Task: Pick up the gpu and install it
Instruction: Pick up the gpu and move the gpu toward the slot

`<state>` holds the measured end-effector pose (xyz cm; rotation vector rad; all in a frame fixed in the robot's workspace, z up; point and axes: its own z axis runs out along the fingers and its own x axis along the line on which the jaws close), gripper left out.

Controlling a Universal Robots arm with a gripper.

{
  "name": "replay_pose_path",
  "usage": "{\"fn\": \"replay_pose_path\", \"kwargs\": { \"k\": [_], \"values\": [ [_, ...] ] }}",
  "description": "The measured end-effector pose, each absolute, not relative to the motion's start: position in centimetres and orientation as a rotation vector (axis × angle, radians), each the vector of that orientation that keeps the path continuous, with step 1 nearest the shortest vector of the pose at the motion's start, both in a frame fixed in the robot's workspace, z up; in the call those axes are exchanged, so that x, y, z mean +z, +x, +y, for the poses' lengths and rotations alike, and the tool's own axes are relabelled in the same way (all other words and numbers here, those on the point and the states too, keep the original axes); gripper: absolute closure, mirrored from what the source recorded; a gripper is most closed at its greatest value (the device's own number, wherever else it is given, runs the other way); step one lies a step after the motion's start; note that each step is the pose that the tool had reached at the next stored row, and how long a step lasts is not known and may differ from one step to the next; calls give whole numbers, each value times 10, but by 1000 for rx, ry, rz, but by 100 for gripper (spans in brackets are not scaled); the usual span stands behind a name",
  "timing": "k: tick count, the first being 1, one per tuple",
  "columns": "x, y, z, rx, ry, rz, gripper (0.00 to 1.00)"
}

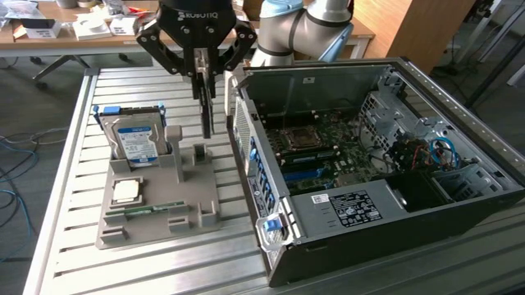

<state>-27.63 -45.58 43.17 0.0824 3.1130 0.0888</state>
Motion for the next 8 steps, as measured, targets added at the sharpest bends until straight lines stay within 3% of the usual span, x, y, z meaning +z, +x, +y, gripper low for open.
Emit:
{"fn": "replay_pose_path", "kwargs": {
  "k": [8],
  "values": [
    [432,-250,-456,89,83,3113,74]
  ]
}}
